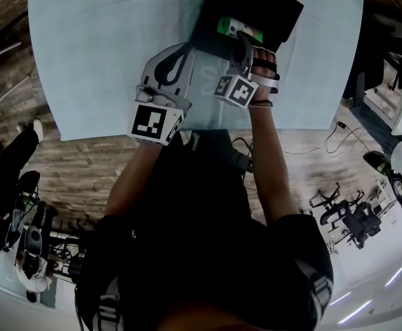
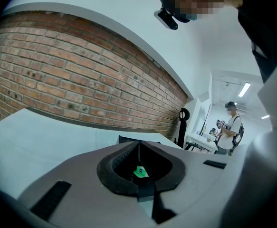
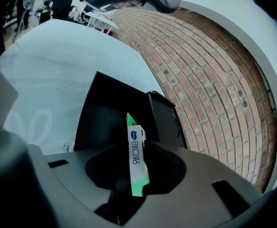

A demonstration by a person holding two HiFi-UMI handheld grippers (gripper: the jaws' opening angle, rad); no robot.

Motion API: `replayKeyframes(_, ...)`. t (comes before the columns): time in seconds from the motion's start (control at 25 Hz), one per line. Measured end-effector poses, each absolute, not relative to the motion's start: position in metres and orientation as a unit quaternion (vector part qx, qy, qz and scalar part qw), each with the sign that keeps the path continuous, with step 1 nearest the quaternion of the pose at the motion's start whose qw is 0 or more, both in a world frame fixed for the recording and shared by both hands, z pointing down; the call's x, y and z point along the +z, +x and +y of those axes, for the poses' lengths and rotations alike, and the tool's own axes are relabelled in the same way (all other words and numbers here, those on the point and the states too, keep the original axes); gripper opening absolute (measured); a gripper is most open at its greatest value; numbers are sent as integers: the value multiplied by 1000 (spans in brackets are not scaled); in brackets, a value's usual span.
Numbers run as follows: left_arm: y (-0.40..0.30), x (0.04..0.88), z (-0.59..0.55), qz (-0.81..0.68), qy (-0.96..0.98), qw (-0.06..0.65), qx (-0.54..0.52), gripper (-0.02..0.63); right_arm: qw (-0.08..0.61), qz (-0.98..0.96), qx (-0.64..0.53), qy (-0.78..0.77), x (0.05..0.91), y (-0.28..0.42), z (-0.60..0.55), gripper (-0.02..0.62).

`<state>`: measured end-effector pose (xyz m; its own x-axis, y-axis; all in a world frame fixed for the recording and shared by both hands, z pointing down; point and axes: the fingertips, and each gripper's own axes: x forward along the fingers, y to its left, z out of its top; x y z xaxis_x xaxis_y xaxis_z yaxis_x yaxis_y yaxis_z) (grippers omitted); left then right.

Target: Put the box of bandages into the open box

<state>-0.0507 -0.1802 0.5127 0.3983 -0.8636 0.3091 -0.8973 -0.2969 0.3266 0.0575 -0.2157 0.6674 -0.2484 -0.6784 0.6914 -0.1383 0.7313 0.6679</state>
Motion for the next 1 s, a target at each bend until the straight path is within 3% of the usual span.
replayKeyframes(1.0,-53,514,-170,-547,804,231,39,40,547,-778,-173,257,674,54,-212,143)
